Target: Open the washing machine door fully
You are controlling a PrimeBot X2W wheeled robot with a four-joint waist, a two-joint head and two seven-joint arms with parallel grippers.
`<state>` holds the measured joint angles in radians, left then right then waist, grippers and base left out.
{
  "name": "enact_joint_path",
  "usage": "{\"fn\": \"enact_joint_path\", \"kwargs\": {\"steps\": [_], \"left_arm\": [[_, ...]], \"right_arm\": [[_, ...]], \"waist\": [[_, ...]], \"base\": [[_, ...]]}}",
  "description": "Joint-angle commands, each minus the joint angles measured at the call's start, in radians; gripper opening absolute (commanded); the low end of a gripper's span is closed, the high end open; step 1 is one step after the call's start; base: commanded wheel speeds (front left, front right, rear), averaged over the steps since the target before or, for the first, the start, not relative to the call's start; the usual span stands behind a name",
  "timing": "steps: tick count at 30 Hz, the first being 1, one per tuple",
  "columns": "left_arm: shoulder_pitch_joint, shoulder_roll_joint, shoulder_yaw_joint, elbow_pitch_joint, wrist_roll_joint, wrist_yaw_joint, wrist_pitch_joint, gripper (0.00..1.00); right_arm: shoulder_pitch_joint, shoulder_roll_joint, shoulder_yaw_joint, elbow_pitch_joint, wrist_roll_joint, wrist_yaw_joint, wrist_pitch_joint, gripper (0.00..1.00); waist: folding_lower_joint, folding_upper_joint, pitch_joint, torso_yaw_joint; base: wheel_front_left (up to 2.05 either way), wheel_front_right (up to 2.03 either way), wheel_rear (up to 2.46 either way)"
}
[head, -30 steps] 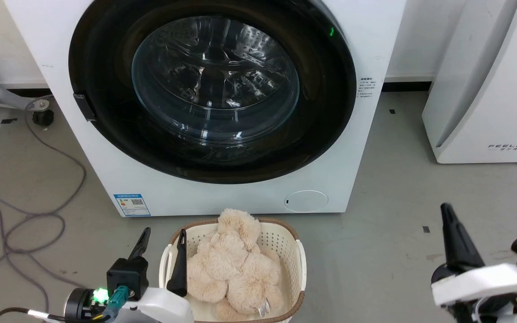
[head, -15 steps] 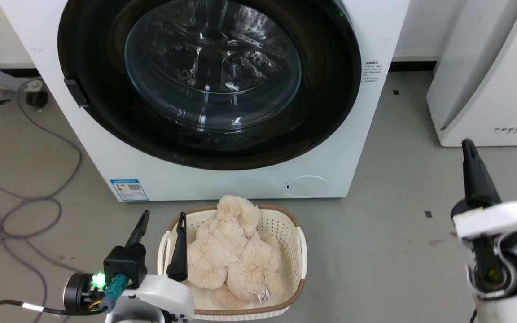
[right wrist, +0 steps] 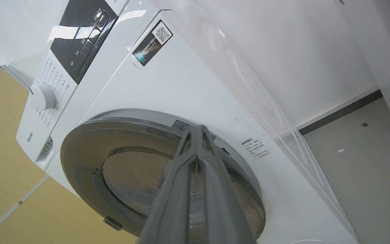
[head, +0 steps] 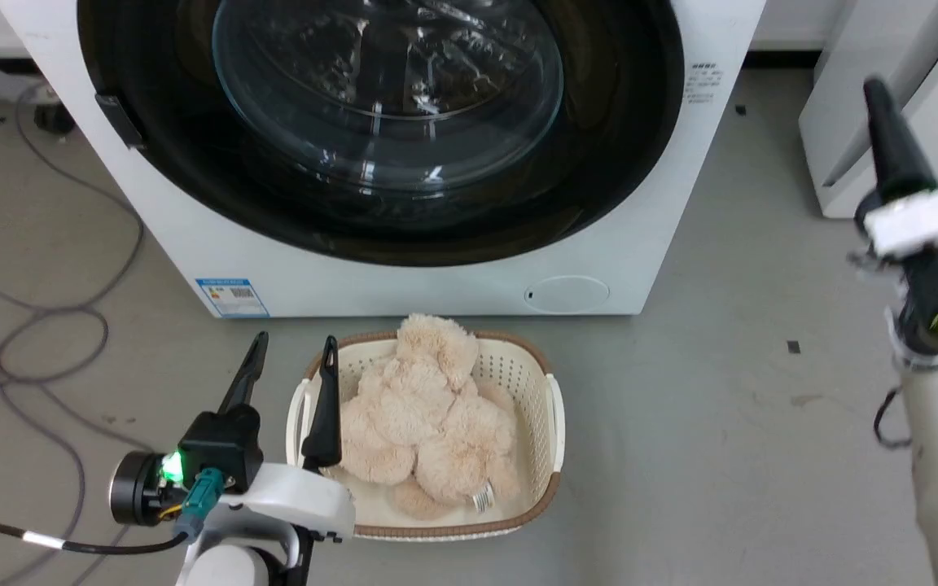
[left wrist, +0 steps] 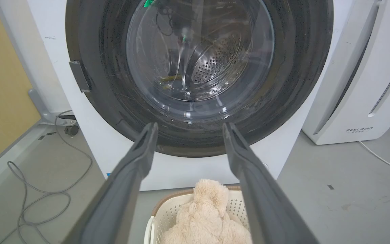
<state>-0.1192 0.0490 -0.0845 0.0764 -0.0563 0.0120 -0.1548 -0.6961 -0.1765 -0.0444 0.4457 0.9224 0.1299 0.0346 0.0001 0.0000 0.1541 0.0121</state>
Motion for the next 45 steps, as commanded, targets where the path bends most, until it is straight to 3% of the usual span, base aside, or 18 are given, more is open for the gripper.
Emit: {"fn": "enact_joint_path", "kwargs": {"steps": [1,9,24,45], "left_arm": [[-0.020,0.001,-0.003,-0.003,-0.004,0.004,-0.011,1.00],[-0.059,0.001,-0.011,-0.014,-0.008,0.008,-0.027,1.00],[-0.118,0.001,-0.033,-0.027,-0.024,0.022,-0.059,1.00],[-0.202,0.001,-0.076,-0.022,-0.054,0.043,-0.102,1.00]], "right_arm": [[-0.047,-0.011,0.002,0.024,0.031,0.001,0.011,0.00],[-0.294,-0.048,0.038,0.185,0.106,0.001,0.125,0.00],[-0.669,-0.083,0.220,0.458,0.137,0.001,0.471,0.00],[-1.002,-0.053,0.363,0.677,0.247,0.001,0.668,0.00]], "waist": [[-0.0001,0.0000,0.015,0.004],[-0.0001,0.0000,0.075,0.015],[-0.0001,0.0000,0.171,0.035],[-0.0001,0.0000,0.294,0.061]], "base": [[0.00,0.00,0.00],[0.00,0.00,0.00],[0.00,0.00,0.00],[0.00,0.00,0.00]]}}
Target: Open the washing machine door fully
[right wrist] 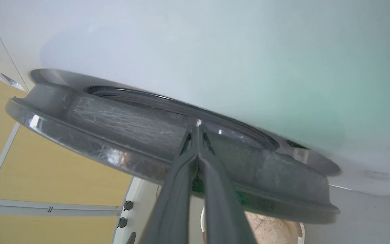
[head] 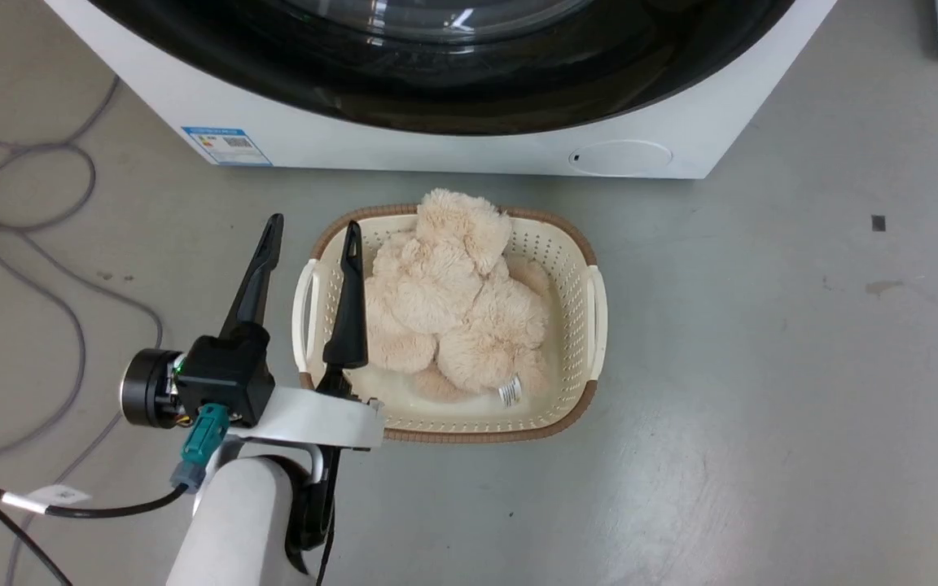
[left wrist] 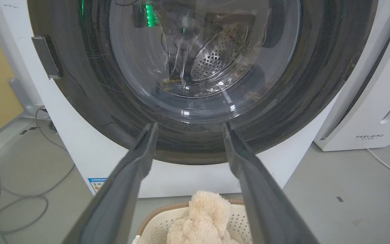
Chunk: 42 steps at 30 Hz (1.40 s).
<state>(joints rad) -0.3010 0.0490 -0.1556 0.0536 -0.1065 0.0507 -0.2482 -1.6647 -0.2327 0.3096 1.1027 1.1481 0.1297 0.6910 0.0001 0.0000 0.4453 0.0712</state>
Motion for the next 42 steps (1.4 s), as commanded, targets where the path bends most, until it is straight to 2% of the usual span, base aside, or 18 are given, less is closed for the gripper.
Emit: {"fn": "enact_joint_path", "kwargs": {"steps": [1,21,25,35,42], "left_arm": [[-0.024,0.001,-0.007,0.002,-0.005,0.006,-0.011,1.00],[0.004,0.001,-0.017,0.040,-0.004,0.005,-0.014,1.00],[0.033,0.001,-0.014,0.063,-0.002,-0.001,-0.014,1.00],[0.087,0.001,-0.003,0.096,0.007,-0.011,-0.014,1.00],[0.140,0.001,0.012,0.133,0.020,-0.023,-0.014,1.00]], "right_arm": [[-0.044,0.003,0.014,0.030,0.030,0.001,0.028,0.00],[0.083,-0.012,0.038,0.010,0.063,0.001,0.194,0.00],[0.152,-0.018,0.034,-0.013,0.082,0.001,0.247,0.00],[0.248,-0.019,0.022,-0.051,0.110,0.001,0.303,0.00],[0.363,0.001,0.021,-0.120,0.137,0.001,0.368,0.00]], "waist": [[-0.0001,0.0000,0.005,0.003],[-0.0001,0.0000,-0.073,0.010],[-0.0001,0.0000,-0.135,0.017],[-0.0001,0.0000,-0.226,0.022],[-0.0001,0.0000,-0.307,0.016]], "base": [[0.00,0.00,0.00],[0.00,0.00,0.00],[0.00,0.00,0.00],[0.00,0.00,0.00],[0.00,0.00,0.00]]}}
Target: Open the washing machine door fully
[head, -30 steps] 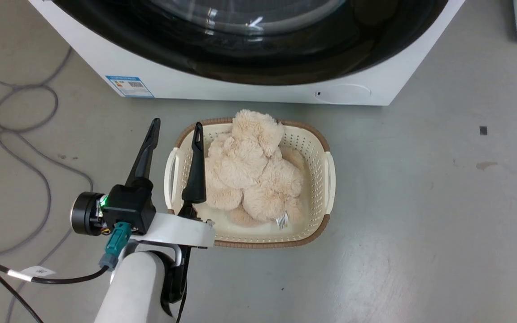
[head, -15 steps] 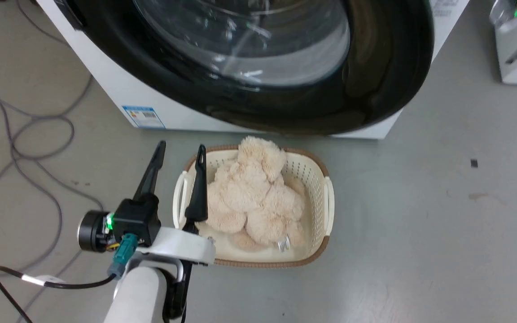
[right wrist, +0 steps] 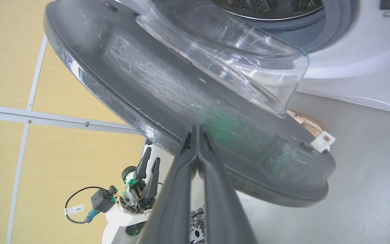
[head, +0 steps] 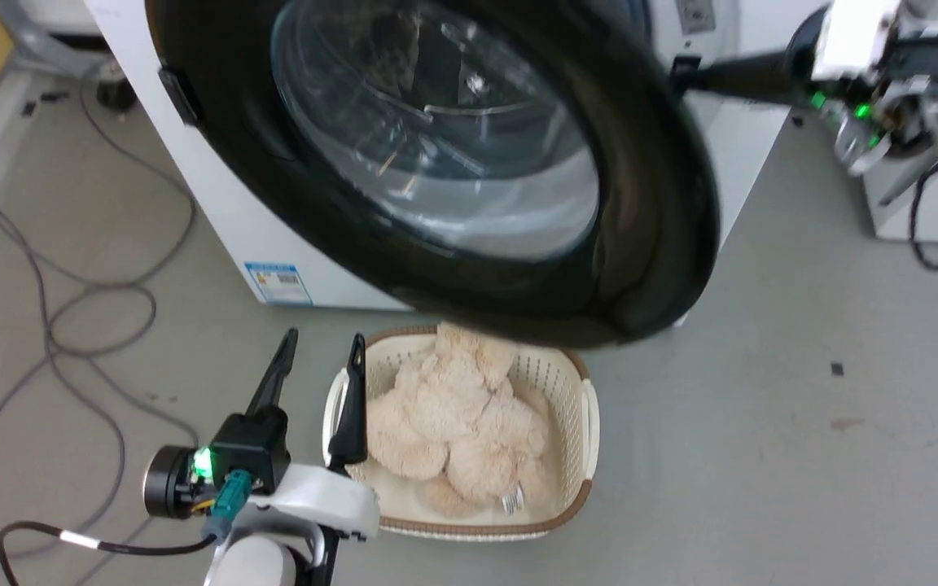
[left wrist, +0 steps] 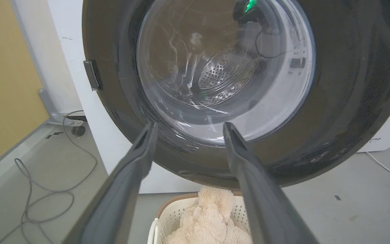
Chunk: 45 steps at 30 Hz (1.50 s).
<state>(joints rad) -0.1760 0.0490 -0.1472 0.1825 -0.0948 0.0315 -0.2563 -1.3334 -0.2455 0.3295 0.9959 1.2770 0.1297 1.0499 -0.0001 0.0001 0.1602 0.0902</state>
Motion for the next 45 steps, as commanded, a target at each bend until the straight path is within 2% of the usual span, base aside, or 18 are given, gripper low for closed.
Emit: {"fn": "enact_joint_path", "kwargs": {"steps": [1,8,20,34,40,45], "left_arm": [[0.021,0.001,0.005,0.008,0.010,-0.006,-0.006,1.00],[0.054,0.002,0.012,0.028,0.016,-0.013,-0.006,1.00],[0.089,0.006,0.025,0.047,0.023,-0.024,-0.006,1.00],[0.107,0.008,0.034,0.057,0.028,-0.026,-0.006,1.00],[0.108,0.008,0.037,0.057,0.029,-0.025,-0.006,1.00],[0.107,0.007,0.040,0.059,0.026,-0.023,-0.006,1.00]], "right_arm": [[0.049,0.019,0.003,-0.024,0.014,0.001,0.022,0.00],[0.151,0.044,0.012,-0.109,0.031,0.001,0.081,0.00],[0.373,0.113,0.020,-0.366,0.064,0.001,0.200,0.00],[0.547,0.178,0.023,-0.603,0.078,0.001,0.304,0.00],[0.610,0.190,0.008,-0.681,0.074,0.001,0.304,0.00],[0.680,0.193,-0.052,-0.747,0.054,0.001,0.208,0.00]], "waist": [[0.0001,-0.0001,-0.032,-0.003],[0.0001,-0.0001,-0.076,-0.006],[0.0001,-0.0001,-0.118,0.004],[0.0001,-0.0001,-0.132,0.029],[0.0001,-0.0001,-0.128,0.029],[0.0001,-0.0001,-0.132,0.026]], "base": [[0.00,0.00,0.00],[0.00,0.00,0.00],[0.00,0.00,0.00],[0.00,0.00,0.00],[0.00,0.00,0.00],[0.00,0.00,0.00]]}}
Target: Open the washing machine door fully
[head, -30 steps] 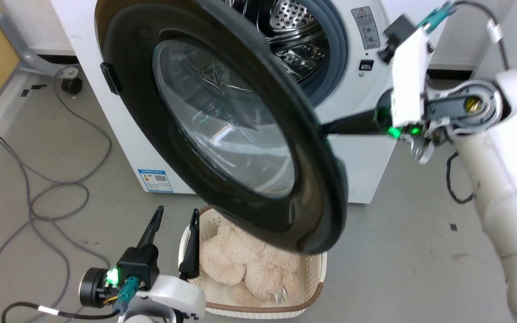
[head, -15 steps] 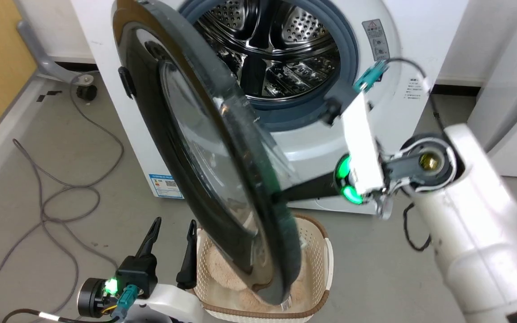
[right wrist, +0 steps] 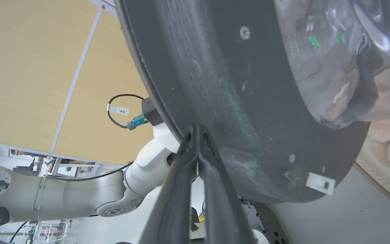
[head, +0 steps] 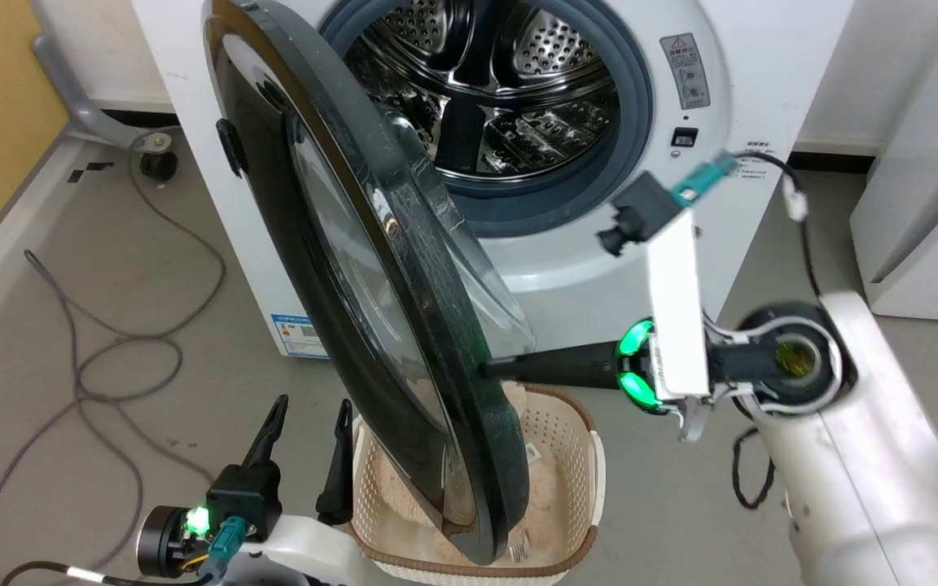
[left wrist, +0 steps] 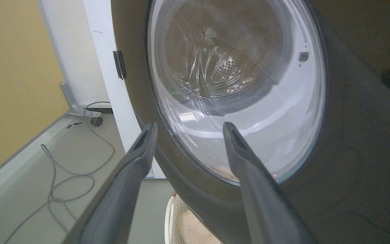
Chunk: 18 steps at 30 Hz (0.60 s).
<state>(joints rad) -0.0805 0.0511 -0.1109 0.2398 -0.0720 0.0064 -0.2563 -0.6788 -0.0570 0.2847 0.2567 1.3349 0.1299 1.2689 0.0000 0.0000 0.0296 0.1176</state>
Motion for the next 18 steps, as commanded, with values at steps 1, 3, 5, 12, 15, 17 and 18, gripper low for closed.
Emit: {"fn": "enact_joint_path", "kwargs": {"steps": [1,3,5,12,15,17,18], "left_arm": [[0.012,0.005,0.005,0.002,0.003,0.003,-0.006,1.00],[0.014,0.005,0.007,0.003,0.004,0.005,-0.006,1.00],[0.017,0.007,0.010,0.005,0.005,0.006,-0.006,1.00],[0.030,0.014,0.014,0.003,0.001,-0.004,-0.006,1.00],[0.036,0.016,0.019,0.004,-0.008,-0.013,-0.006,1.00],[0.039,0.018,0.021,0.011,-0.017,-0.022,-0.006,1.00],[0.040,0.019,0.022,0.015,-0.019,-0.025,-0.006,1.00]], "right_arm": [[0.046,0.005,-0.021,-0.026,-0.013,0.001,-0.039,0.00],[0.093,0.005,-0.061,-0.067,-0.042,0.001,-0.131,0.12],[0.152,0.005,-0.089,-0.099,-0.060,0.001,-0.204,0.74],[0.374,0.006,-0.204,-0.168,-0.121,0.001,-0.496,1.00],[0.461,0.006,-0.238,-0.176,-0.167,0.001,-0.637,1.00],[0.518,0.007,-0.252,-0.167,-0.181,0.001,-0.730,1.00],[0.545,0.007,-0.255,-0.163,-0.184,0.001,-0.770,1.00]], "waist": [[0.0000,0.0000,-0.003,-0.003],[0.0000,0.0000,-0.008,-0.008],[0.0000,0.0000,-0.014,-0.015],[0.0000,0.0000,-0.034,-0.045],[0.0000,0.0000,-0.042,-0.063],[0.0000,0.0000,-0.046,-0.072],[0.0000,0.0000,-0.049,-0.076]], "base": [[0.00,0.00,0.00],[0.00,0.00,0.00],[0.00,0.00,0.00],[0.00,0.00,0.00],[0.00,0.00,0.00],[0.00,0.00,0.00],[0.00,0.00,0.00]]}}
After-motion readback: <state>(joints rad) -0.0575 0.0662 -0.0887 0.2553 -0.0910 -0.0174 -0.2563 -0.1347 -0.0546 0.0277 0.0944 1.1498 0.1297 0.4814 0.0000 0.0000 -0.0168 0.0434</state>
